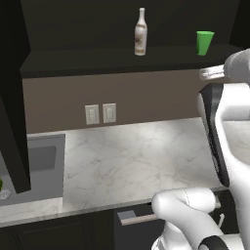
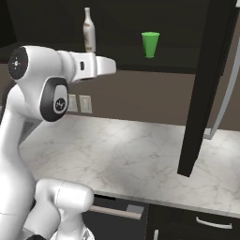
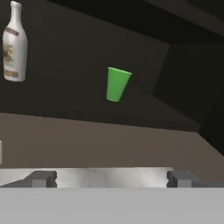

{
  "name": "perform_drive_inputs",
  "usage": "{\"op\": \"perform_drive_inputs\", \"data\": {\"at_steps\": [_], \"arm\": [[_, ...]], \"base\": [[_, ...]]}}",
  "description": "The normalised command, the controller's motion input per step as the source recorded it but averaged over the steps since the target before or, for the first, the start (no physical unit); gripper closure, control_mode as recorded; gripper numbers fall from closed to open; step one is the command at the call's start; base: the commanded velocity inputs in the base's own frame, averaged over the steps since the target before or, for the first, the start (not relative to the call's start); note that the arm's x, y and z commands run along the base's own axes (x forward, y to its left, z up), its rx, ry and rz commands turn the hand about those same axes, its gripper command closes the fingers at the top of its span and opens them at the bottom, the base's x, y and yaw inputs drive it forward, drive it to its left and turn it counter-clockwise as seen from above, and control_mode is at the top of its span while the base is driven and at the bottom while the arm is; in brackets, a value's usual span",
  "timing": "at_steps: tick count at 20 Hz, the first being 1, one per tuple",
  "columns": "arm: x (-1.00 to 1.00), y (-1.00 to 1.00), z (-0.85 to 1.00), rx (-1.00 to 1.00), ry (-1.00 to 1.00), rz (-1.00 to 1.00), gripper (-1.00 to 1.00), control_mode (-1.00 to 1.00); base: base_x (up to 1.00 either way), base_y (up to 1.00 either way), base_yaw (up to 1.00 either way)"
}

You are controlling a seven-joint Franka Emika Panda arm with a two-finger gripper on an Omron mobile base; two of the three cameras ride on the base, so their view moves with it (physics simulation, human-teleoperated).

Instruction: Open the cabinet directly in front. Then move the liquor and the cup to the dining counter with the jar on it.

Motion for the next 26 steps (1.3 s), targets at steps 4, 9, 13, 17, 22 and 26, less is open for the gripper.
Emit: {"op": "perform_drive_inputs", "data": {"at_steps": [4, 9, 13, 17, 22, 26], "arm": [[0.0, 0.0, 0.02, 0.0, 0.03, 0.05, -1.0, -1.0], [0.0, -0.34, 0.1, 0.11, -0.01, -0.01, -1.0, -1.0], [0.0, -0.45, 0.11, 0.26, -0.02, -0.07, -1.0, -1.0], [0.0, -0.21, 0.07, 0.33, -0.04, -0.21, -1.0, -1.0], [0.0, -0.07, 0.03, 0.11, -0.06, -0.07, -1.0, -1.0], [0.0, -0.23, 0.04, 0.07, -0.16, -0.02, -1.0, -1.0]], "base": [[0.0, 0.0, 0.0], [0.0, 0.0, 0.0], [0.0, 0.0, 0.0], [0.0, 0.0, 0.0], [0.0, 0.0, 0.0], [0.0, 0.0, 0.0]]}}
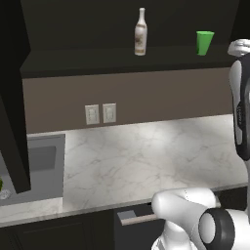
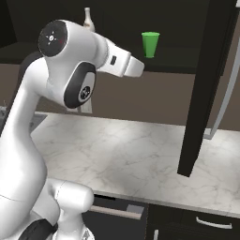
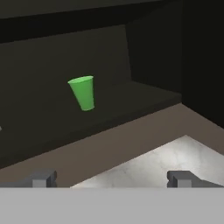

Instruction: Open the cabinet directly in front. Then move the liquor and the cup to the dining counter with the jar on it.

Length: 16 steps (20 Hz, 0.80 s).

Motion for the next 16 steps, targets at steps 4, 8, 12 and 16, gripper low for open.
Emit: {"op": "perform_drive_inputs", "data": {"at_steps": [4, 8, 12, 16], "arm": [[0.08, -0.19, 0.0, 0.04, -0.01, 0.0, -1.0, -1.0], [0.33, -0.16, 0.02, 0.05, 0.0, 0.0, -1.0, -1.0], [0.34, -0.17, 0.21, 0.08, 0.0, 0.0, -1.0, -1.0], [0.37, -0.11, 0.27, 0.07, 0.0, 0.0, -1.0, -1.0]], "base": [[0.0, 0.0, 0.0], [0.0, 0.0, 0.0], [0.0, 0.0, 0.0], [0.0, 0.0, 0.0]]}}
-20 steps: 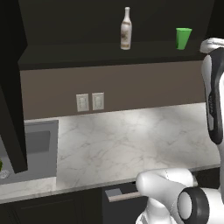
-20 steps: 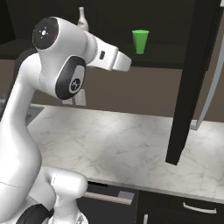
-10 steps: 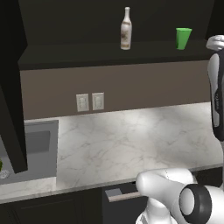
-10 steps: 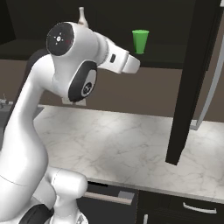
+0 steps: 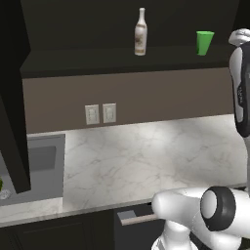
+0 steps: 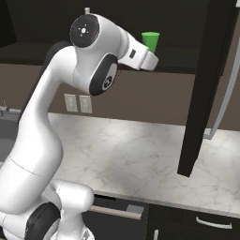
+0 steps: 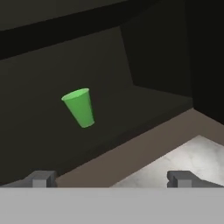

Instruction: Open the cabinet directly in front. Then move the liquor and the cup to the dining counter with the jar on it.

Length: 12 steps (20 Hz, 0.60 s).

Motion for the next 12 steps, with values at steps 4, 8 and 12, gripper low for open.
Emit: {"op": "perform_drive_inputs", "data": {"at_steps": [4, 8, 12], "arm": [[0.45, -0.01, 0.22, 0.03, 0.0, 0.0, -1.0, -1.0], [0.58, 0.0, 0.14, 0.0, 0.0, 0.0, -1.0, -1.0], [0.6, 0.0, 0.0, 0.0, 0.0, 0.0, -1.0, -1.0]], "base": [[0.0, 0.0, 0.0], [0.0, 0.0, 0.0], [0.0, 0.0, 0.0]]}}
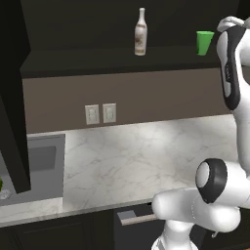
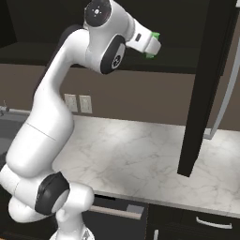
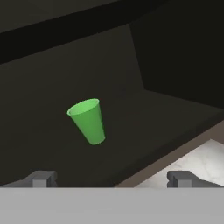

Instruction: Open the cabinet directly in front. Then move the liquor and the cup to the dining counter with the jar on it.

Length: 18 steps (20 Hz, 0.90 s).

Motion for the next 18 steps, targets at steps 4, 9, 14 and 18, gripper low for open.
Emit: {"op": "perform_drive_inputs", "data": {"at_steps": [4, 9, 14, 18], "arm": [[0.52, -0.04, 0.0, 0.0, 0.01, 0.0, -1.0, -1.0], [0.5, -0.18, 0.0, 0.03, 0.02, 0.01, -1.0, -1.0], [0.5, -0.24, 0.0, 0.03, 0.02, 0.03, -1.0, -1.0], [0.51, -0.28, 0.0, 0.03, 0.02, 0.04, -1.0, -1.0]], "base": [[0.0, 0.0, 0.0], [0.0, 0.0, 0.0], [0.0, 0.0, 0.0], [0.0, 0.0, 0.0]]}}
